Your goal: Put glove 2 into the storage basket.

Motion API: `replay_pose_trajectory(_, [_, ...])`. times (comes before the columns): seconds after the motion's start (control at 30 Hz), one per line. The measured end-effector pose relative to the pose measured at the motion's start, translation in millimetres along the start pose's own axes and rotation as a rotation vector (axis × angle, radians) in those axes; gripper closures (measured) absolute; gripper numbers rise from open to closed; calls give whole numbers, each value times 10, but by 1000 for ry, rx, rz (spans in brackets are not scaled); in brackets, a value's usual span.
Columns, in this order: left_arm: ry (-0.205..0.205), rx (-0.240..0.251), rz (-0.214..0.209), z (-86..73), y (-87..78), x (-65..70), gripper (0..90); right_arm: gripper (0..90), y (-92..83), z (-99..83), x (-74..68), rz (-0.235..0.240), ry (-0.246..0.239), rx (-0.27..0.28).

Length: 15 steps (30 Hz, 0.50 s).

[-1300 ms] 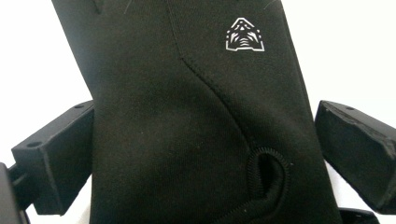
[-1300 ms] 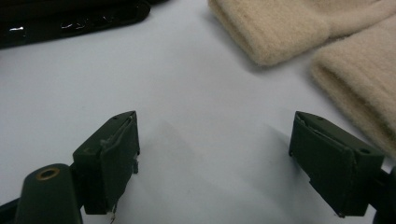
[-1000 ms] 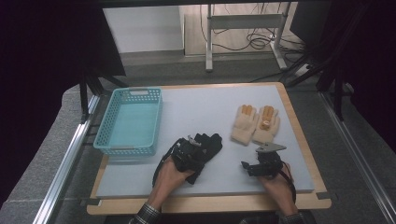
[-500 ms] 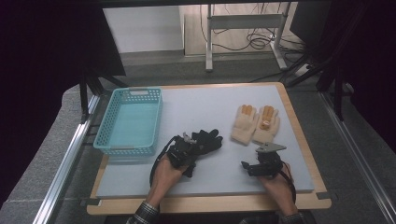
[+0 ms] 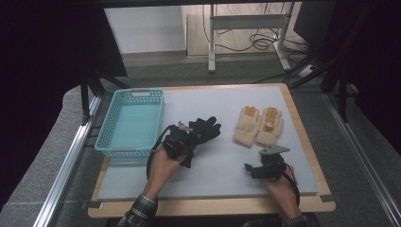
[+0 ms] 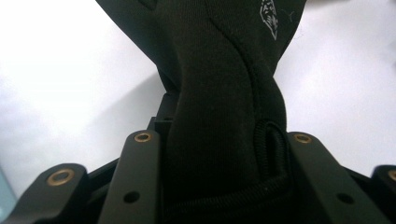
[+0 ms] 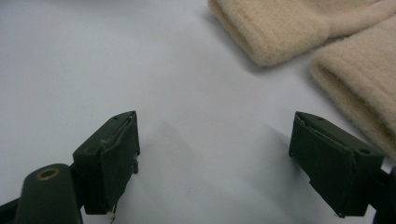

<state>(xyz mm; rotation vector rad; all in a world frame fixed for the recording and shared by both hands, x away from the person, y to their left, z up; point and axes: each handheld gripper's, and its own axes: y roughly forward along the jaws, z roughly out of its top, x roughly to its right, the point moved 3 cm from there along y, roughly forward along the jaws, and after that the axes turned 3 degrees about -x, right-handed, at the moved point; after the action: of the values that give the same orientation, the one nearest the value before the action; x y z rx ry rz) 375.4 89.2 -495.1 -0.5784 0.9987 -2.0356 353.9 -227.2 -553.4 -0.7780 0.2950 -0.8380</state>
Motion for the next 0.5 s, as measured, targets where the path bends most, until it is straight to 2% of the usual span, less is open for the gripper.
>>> replay_pose_trajectory(0.33, [-19, 17, 55, 169, -241, -228, 628, 158, -1, 0, -1, 0, 0, 0])
replay_pose_trajectory(0.4, [-21, 15, 73, 199, -295, -306, 628, 158, -1, 0, -1, 0, 0, 0])
replay_pose_trajectory(0.5, [-50, 18, 97, 238, -373, -464, 626, 158, -1, 0, -1, 0, 0, 0])
